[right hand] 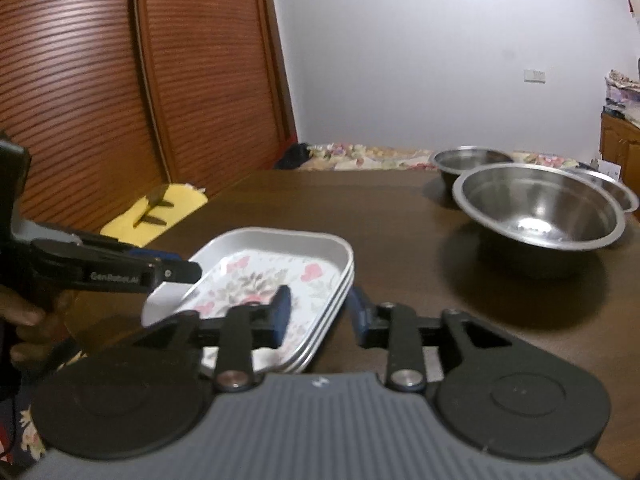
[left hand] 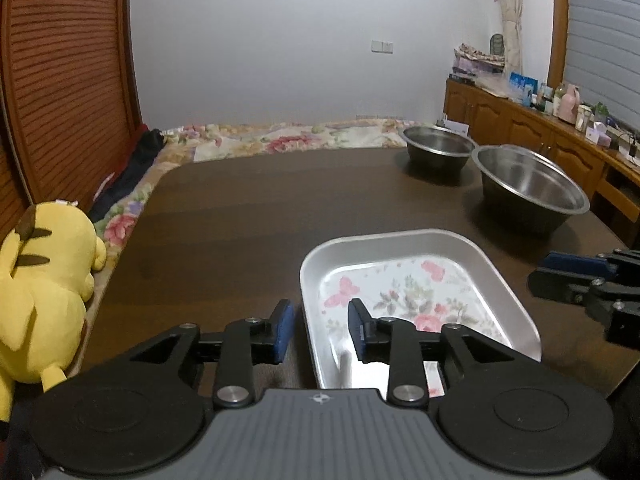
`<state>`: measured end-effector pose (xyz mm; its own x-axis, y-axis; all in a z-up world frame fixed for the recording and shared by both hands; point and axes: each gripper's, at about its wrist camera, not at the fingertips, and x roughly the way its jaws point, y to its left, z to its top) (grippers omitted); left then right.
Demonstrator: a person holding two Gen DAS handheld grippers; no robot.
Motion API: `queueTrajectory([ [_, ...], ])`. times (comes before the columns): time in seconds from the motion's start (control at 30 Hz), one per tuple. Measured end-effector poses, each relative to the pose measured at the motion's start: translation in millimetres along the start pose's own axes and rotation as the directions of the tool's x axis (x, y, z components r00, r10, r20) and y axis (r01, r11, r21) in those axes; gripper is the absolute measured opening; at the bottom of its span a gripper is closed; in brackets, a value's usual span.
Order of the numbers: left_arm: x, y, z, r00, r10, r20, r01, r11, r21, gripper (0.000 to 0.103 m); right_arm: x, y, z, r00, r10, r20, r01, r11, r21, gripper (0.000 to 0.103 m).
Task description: Organize plates and bowls
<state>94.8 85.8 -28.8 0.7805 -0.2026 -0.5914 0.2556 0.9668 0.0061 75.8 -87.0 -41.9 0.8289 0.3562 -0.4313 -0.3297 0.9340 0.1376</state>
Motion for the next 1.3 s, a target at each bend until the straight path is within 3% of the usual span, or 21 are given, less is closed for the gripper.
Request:
queueTrajectory([
  [0.13, -1, -7, 12, 0.999, -0.009, 0.032, 0.009, 1.000, 0.008, 0.043, -11, -8, 8, 0.999, -0.016, 0.043, 0.016, 1.000, 0.005, 0.035],
  [0.33, 8, -28, 31, 0.996, -0.047, 0.070, 0.047, 0.999, 0.006, 0.057, -28, -31, 18, 0.991, -0.078, 0.109, 0.075, 0.997, 0.027, 0.045],
  [0.4, 12, -37, 38, 0.995, -0.067, 0.079, 0.067, 0.998, 0.012, 0.058, -32, -41, 20, 0.985, -0.116, 0.128, 0.114, 0.993, 0.024, 0.051],
  [0.87, 55, -106, 80, 0.979, -0.182, 0.087, 0.175, 0.982, 0.074, 0.061, -34, -133, 25, 0.929, -0.341, 0.145, 0.318, 0.934, 0.162, 0.053],
  [1.3, 96, -139, 109, 0.972, -0.223, 0.072, 0.221, 0.974, 0.039, 0.061, -21, -158, 20, 0.933, -0.352, 0.079, 0.328, 0.918, 0.225, 0.053],
])
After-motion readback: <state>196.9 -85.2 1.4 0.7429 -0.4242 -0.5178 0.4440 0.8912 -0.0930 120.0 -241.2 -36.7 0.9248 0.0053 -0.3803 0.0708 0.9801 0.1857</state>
